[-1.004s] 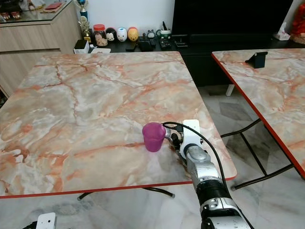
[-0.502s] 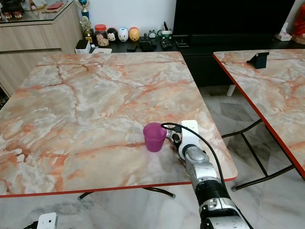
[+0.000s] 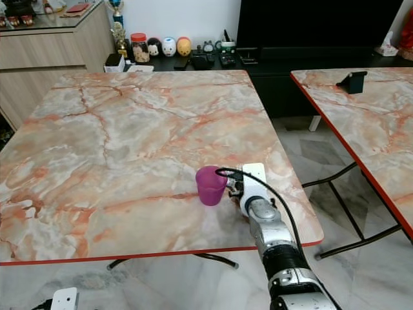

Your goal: Setting the table

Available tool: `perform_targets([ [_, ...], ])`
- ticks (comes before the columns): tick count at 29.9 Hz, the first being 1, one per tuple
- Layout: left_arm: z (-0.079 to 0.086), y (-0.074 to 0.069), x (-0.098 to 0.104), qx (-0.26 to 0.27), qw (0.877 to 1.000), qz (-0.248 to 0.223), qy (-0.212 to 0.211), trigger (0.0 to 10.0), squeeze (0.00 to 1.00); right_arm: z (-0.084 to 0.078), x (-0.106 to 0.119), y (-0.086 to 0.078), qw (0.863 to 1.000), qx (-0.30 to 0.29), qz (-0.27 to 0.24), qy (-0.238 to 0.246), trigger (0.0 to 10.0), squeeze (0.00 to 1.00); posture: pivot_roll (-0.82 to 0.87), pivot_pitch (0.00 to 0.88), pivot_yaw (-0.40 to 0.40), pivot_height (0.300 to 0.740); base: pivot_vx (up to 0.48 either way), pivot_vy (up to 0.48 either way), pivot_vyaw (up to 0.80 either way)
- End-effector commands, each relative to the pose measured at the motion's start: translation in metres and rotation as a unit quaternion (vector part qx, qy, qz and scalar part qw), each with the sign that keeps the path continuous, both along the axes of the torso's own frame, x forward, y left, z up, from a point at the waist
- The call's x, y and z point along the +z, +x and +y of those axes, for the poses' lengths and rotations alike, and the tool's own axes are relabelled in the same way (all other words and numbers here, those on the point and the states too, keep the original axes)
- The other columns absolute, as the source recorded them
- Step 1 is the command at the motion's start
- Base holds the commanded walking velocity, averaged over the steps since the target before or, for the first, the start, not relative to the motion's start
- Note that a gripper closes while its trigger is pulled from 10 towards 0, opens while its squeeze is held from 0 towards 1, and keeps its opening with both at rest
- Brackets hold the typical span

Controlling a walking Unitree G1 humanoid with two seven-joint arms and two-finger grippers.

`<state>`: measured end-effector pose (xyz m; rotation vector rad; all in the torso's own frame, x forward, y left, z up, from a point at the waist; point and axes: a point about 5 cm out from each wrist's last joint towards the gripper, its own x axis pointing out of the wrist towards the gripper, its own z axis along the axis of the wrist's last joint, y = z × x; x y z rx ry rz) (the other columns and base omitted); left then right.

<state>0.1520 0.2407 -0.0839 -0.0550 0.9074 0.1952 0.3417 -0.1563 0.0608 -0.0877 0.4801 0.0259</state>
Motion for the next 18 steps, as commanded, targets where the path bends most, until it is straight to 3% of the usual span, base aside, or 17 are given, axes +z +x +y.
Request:
perform_targets([
  [1,-0.002,-0.003,-0.002,-0.01,1.0,0.01,0.001,10.0,0.0,-0.011,-0.009,-0.007,0.999,-0.025,0.018,-0.015,0.0,0.0,-0.04,0.0,-0.006,0.72,0.0,0.0,0.0],
  [4,-0.002,-0.003,-0.002,-0.01,1.0,0.01,0.001,10.0,0.0,-0.012,-0.008,-0.007,0.999,-0.027,0.013,-0.015,0.0,0.0,-0.04,0.0,-0.006,0.72,0.0,0.0,0.0],
  [8,-0.001,-0.003,-0.002,-0.01,1.0,0.01,0.002,10.0,0.0,-0.018,0.004,-0.005,0.998,-0.032,-0.033,-0.042,0.0,0.0,-0.05,0.0,-0.003,0.72,0.0,0.0,0.0],
  [15,0.0,-0.001,-0.001,-0.011,1.0,0.009,0.003,10.0,0.0,-0.022,0.016,-0.006,0.997,-0.039,-0.065,-0.03,0.0,0.0,-0.05,0.0,0.001,0.72,0.0,0.0,0.0],
  [16,0.0,-0.001,-0.001,-0.011,1.0,0.009,0.003,10.0,0.0,-0.023,0.017,-0.006,0.996,-0.039,-0.068,-0.031,2.2,0.0,-0.05,0.0,0.001,0.72,0.0,0.0,0.0],
  [17,-0.001,-0.001,-0.001,-0.012,1.0,0.009,0.003,10.0,0.0,-0.023,0.018,-0.007,0.996,-0.039,-0.072,-0.032,8.0,0.0,-0.05,0.0,0.001,0.72,0.0,0.0,0.0],
  [18,-0.001,-0.001,-0.001,-0.012,1.0,0.009,0.003,10.0,0.0,-0.024,0.02,-0.007,0.996,-0.039,-0.077,-0.031,10.0,0.0,-0.05,0.0,0.001,0.72,0.0,0.0,0.0],
])
